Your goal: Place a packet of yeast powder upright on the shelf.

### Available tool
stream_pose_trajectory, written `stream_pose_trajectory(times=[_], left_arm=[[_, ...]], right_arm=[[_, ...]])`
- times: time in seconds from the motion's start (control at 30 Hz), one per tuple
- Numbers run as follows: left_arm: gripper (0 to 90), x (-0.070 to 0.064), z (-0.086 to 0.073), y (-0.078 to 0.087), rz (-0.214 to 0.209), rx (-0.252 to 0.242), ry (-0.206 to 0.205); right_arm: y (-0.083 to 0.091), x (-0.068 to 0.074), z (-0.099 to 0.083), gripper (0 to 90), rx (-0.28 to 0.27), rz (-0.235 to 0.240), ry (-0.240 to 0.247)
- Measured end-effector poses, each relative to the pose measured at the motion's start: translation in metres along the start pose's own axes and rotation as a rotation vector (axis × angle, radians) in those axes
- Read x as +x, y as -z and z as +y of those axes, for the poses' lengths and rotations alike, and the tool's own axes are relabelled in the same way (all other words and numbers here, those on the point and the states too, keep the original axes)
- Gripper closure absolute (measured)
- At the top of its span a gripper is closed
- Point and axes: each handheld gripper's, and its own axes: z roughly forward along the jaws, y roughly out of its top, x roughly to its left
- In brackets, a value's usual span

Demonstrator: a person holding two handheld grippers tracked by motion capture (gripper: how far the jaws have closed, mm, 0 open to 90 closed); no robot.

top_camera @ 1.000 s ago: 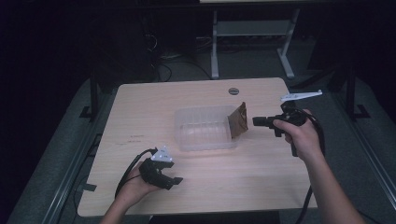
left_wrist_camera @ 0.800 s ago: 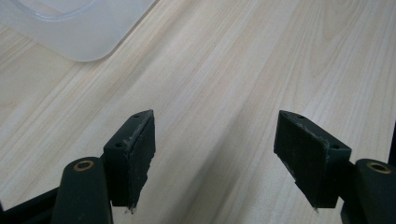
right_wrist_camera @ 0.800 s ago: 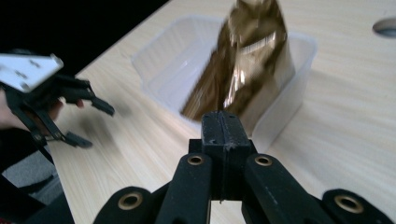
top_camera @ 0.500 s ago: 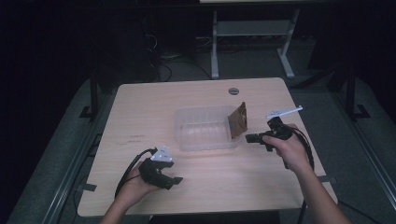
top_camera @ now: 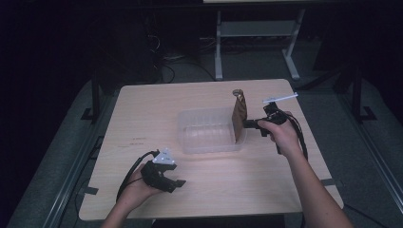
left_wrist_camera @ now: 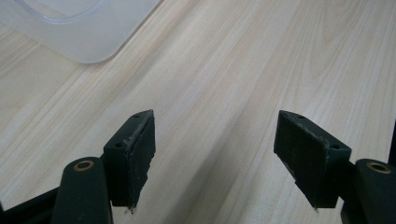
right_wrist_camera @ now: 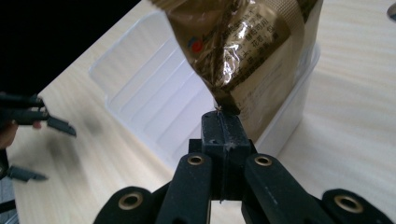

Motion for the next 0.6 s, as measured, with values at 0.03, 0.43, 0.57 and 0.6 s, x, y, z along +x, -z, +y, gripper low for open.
stream_pose_trajectory(times=[0.03,0.43,0.57,0.6], left_arm=[[28.8,0.000,0.000,0.000,0.000,0.000,0.001],[28.8,0.001,0.000,0.000,0.006,0.004,-0.005],[28.8,0.001,0.000,0.000,0.005,0.001,-0.003],[28.8,0.001,0.000,0.000,0.005,0.001,-0.004]], right_arm=[[-0.002,-0.001,0.002,90.0,0.000,-0.003,0.001],[0.012,0.010,-0.009,90.0,-0.009,-0.018,0.046],[0.019,0.016,-0.016,89.4,-0.005,-0.012,0.062],[0.020,0.018,-0.017,86.8,-0.005,-0.012,0.068]])
